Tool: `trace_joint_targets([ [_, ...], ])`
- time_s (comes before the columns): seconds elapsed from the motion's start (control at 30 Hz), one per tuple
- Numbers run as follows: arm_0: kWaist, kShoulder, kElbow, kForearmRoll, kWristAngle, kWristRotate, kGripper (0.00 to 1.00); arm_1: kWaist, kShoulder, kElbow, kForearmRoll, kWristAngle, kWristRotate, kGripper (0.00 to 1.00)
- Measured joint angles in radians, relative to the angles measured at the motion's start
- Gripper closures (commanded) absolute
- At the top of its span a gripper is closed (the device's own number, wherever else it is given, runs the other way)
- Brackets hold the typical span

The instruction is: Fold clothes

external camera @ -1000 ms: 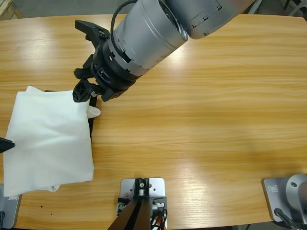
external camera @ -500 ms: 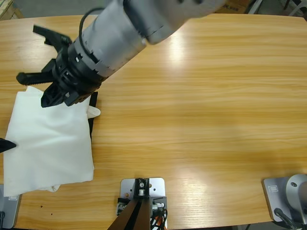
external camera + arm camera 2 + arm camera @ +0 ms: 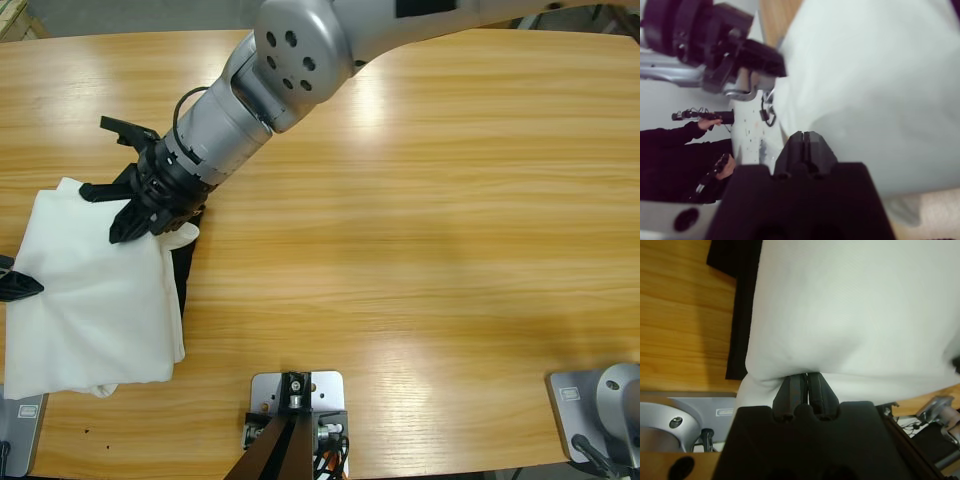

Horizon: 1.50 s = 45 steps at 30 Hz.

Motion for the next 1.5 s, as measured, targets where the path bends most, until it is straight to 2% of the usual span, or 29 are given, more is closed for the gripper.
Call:
trace_joint_targets([
  [0.27, 0.096, 0.083, -0.001, 0.02, -0.02, 0.038, 1.0, -0.031, 0.065, -0.088, 0.027, -0.011, 0.0, 1.0],
  [0.5, 0.223, 0.242, -0.06, 0.076, -0.102, 0.161, 1.0, -0.05, 0.092, -0.13, 0.089, -0.021, 0.0, 1.0],
  [0.63, 0.264, 0.297, -0.08, 0.095, -0.139, 0.211, 1.0, -0.051, 0.101, -0.136, 0.107, -0.034, 0.0, 1.0],
  [0.67, 0.273, 0.297, -0.082, 0.096, -0.15, 0.222, 0.954, -0.053, 0.101, -0.137, 0.109, -0.04, -0.002, 1.0],
  [0.7, 0.279, 0.294, -0.083, 0.098, -0.161, 0.227, 0.617, -0.056, 0.1, -0.138, 0.111, -0.046, -0.007, 0.951],
  [0.73, 0.283, 0.284, -0.086, 0.098, -0.166, 0.229, 0.197, -0.061, 0.1, -0.138, 0.112, -0.056, -0.016, 0.42],
  [0.77, 0.286, 0.269, -0.092, 0.099, -0.168, 0.229, 0.023, -0.066, 0.098, -0.138, 0.114, -0.068, -0.026, 0.087],
  [0.8, 0.287, 0.248, -0.099, 0.099, -0.17, 0.229, 0.004, -0.071, 0.092, -0.138, 0.115, -0.082, -0.039, 0.019],
  [0.83, 0.287, 0.223, -0.11, 0.099, -0.175, 0.229, 0.004, -0.074, 0.079, -0.138, 0.117, -0.1, -0.051, 0.005],
  [0.9, 0.287, 0.165, -0.134, 0.099, -0.194, 0.232, 0.004, -0.08, 0.041, -0.139, 0.118, -0.141, -0.064, 0.031],
  [0.93, 0.285, 0.132, -0.149, 0.099, -0.2, 0.233, 0.004, -0.084, 0.019, -0.14, 0.121, -0.162, -0.067, 0.116],
  [0.97, 0.283, 0.097, -0.165, 0.099, -0.207, 0.237, 0.004, -0.087, -0.012, -0.141, 0.125, -0.185, -0.069, 0.27],
  [1.0, 0.28, 0.063, -0.177, 0.099, -0.211, 0.241, 0.01, -0.09, -0.04, -0.142, 0.132, -0.206, -0.07, 0.518],
  [1.03, 0.276, 0.031, -0.186, 0.099, -0.213, 0.245, 0.016, -0.092, -0.073, -0.143, 0.14, -0.223, -0.072, 0.813],
  [1.07, 0.272, 0.004, -0.193, 0.099, -0.214, 0.248, 0.022, -0.093, -0.102, -0.144, 0.151, -0.23, -0.075, 0.996],
  [1.23, 0.231, -0.047, -0.19, 0.076, -0.214, 0.324, 0.023, -0.057, -0.236, -0.051, 0.166, -0.244, -0.095, 1.0],
  [1.37, 0.216, -0.039, -0.136, -0.014, -0.215, 0.36, 0.023, 0.012, -0.27, 0.104, 0.037, -0.234, -0.078, 1.0],
  [1.5, 0.215, -0.027, -0.114, -0.072, -0.215, 0.361, 0.023, 0.063, -0.245, 0.157, -0.091, -0.187, -0.034, 1.0],
])
